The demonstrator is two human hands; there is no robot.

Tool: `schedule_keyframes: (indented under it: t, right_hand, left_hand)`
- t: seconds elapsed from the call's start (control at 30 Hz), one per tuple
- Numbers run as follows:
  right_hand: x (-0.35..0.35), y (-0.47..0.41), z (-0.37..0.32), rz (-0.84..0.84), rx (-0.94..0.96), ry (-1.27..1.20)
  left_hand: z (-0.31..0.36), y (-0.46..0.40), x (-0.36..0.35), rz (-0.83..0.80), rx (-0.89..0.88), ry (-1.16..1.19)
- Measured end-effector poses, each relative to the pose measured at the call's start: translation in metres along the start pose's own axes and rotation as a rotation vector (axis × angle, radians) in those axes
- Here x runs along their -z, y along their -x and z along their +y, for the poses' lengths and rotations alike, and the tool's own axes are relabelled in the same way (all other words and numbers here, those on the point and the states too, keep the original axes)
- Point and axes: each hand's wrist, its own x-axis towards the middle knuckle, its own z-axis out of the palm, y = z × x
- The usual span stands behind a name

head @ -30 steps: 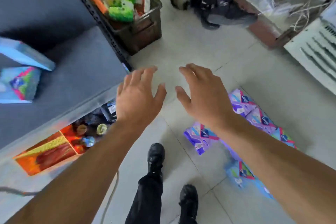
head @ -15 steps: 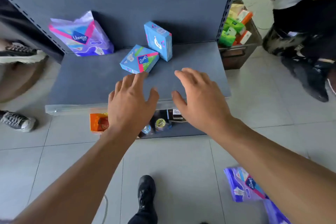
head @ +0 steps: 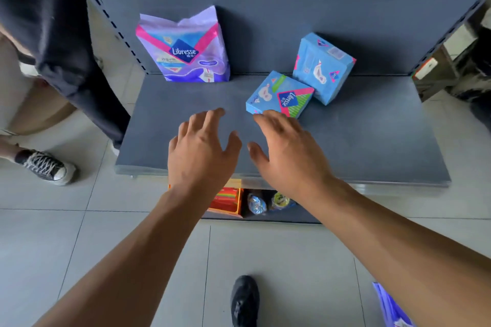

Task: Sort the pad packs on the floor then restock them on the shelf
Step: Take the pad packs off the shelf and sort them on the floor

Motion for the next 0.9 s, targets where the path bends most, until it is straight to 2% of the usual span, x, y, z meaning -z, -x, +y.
schedule_keyframes:
  t: [0.27, 0.53, 0.7, 0.9]
  right_hand:
    - [-0.035, -0.071, -0.023, 0.026, -0.026, -0.086]
    - [-0.061, -0.164, -0.031, 0.044, -0.381, -0.43]
    - [-0.081, -0.194, -0.026, 0.086, -0.407, -0.524]
    - [-0.094, -0.193, -0.029, 0.103, -0.389, -0.602]
  left_hand:
    - [-0.052, -0.063, -0.005, -0.004, 0.109, 0.093]
    - [-0.11, -0.143, -0.015, -0.017, 0.358, 0.431]
    - [-0.133, -0.179, -0.021, -0.064, 0.355, 0.577]
    - [-0.124, -0.185, -0.038, -0.1, 0.291, 0.678]
